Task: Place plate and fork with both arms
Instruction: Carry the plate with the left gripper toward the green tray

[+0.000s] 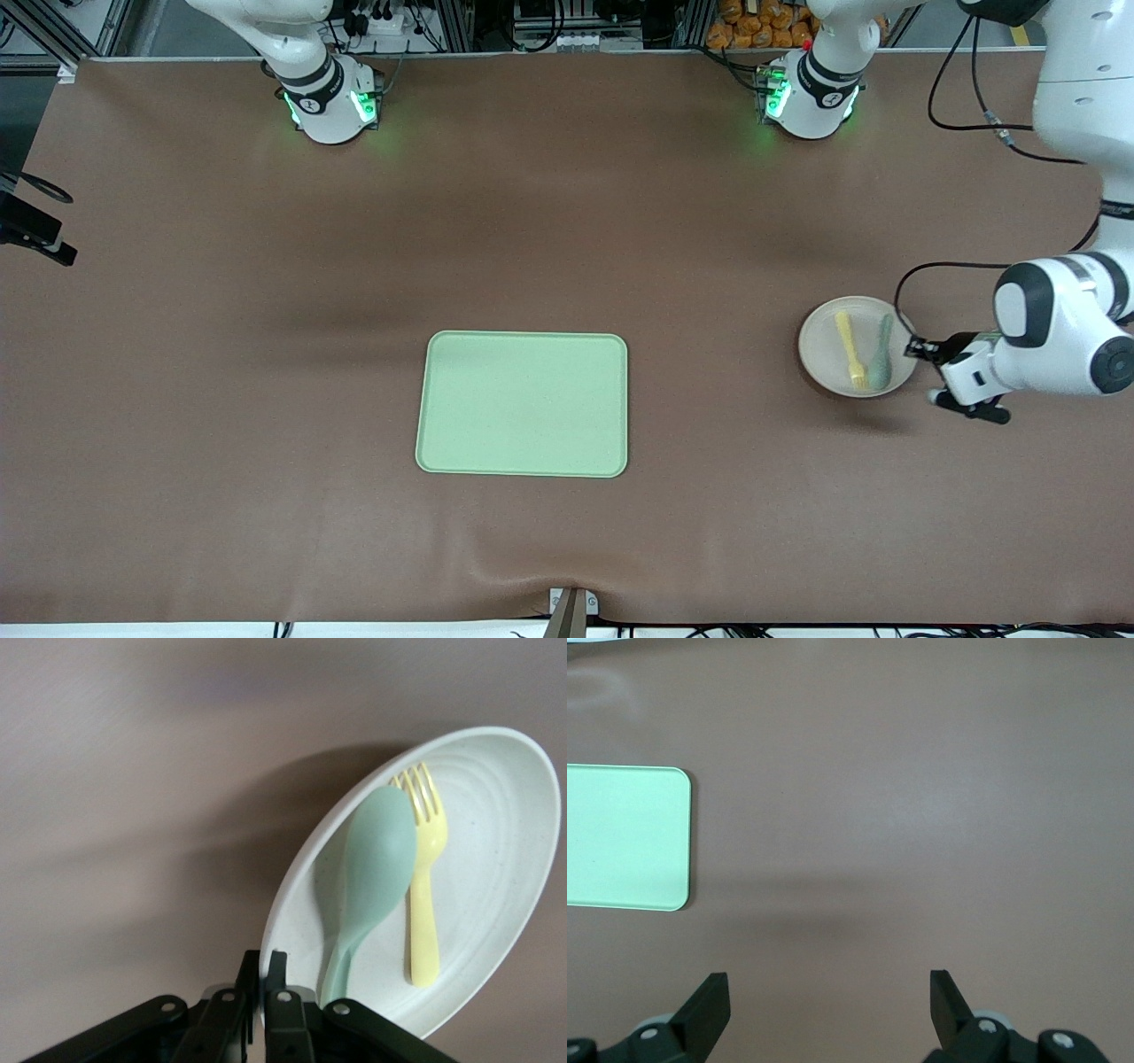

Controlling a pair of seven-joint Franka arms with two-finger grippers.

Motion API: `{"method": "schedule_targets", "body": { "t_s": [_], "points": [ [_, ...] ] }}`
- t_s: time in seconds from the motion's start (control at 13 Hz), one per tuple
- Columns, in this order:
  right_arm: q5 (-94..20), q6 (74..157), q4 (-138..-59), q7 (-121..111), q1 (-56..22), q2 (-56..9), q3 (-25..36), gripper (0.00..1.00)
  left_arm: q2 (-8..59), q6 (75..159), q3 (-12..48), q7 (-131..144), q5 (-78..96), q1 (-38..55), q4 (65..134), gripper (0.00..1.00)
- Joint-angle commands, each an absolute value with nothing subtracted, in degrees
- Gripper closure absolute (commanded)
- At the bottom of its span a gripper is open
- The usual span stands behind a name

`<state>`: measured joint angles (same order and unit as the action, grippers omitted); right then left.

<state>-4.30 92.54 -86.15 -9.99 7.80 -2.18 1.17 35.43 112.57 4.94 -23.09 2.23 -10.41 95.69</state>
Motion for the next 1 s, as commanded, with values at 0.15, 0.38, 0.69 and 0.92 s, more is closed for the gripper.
{"method": "schedule_targets", "body": {
  "t_s": [0.15, 0.38, 0.69, 0.92],
  "points": [
    [-5.01, 92.29, -84.99, -10.28, 9.4, -5.44, 0.26, 0.0, 38.41, 109.34, 4.48, -19.08, 12.55, -2.83, 88.95, 1.0],
    [-5.01, 92.29, -85.08, -10.37, 9.4, -5.97, 0.26, 0.0, 38.85, 109.25, 4.48, -15.66, 16.96, 2.09, 87.98, 1.0],
    [-4.92, 91.67, -84.9, -10.02, 9.84, -7.03, 0.18, 0.0, 41.92, 106.53, 4.48, -5.83, 18.63, 8.95, 80.26, 1.0],
    [-5.1, 92.9, -84.9, -10.81, 10.11, -7.55, 0.18, 0.0, 44.38, 107.13, 4.48, 4.27, 21.71, 14.22, 76.04, 1.0]
  ]
}}
